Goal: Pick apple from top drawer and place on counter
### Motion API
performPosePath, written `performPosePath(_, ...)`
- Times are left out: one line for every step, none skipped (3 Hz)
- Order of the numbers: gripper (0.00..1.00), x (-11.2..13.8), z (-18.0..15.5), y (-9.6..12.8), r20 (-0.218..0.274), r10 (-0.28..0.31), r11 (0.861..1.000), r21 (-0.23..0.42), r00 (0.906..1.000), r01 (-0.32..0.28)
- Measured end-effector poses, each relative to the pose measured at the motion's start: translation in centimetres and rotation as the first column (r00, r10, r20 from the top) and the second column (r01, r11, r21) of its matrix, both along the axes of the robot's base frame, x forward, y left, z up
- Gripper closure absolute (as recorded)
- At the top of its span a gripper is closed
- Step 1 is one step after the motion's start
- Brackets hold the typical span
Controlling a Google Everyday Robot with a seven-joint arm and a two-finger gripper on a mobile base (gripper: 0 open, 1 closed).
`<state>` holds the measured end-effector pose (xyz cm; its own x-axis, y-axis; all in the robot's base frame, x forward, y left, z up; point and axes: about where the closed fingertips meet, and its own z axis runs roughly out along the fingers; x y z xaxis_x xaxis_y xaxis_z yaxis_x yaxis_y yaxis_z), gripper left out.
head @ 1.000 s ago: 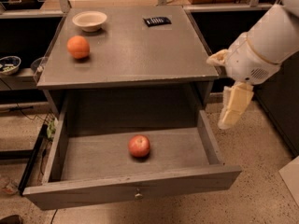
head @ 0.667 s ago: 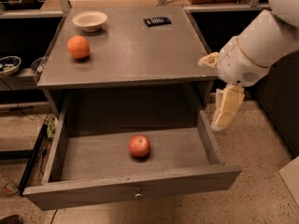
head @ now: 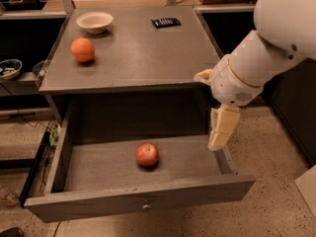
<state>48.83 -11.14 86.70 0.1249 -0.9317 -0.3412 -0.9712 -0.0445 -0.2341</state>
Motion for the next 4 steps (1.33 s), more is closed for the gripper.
performPosePath(0.0,0.0,0.0,0.0,0.0,0.0,1.0,0.0,1.0,0.0)
performPosePath(0.0,0.1,-1.4,-0.1,0.008,-0.033,0.999,-0.029,0.9994,0.033)
performPosePath(0.0,1.8,-3.5,0.7,0.042,-0.08,0.996,-0.026,0.9959,0.081)
performPosePath(0.0,2.2,-3.5,1.5,0.044,-0.077,0.997,-0.026,0.9961,0.078)
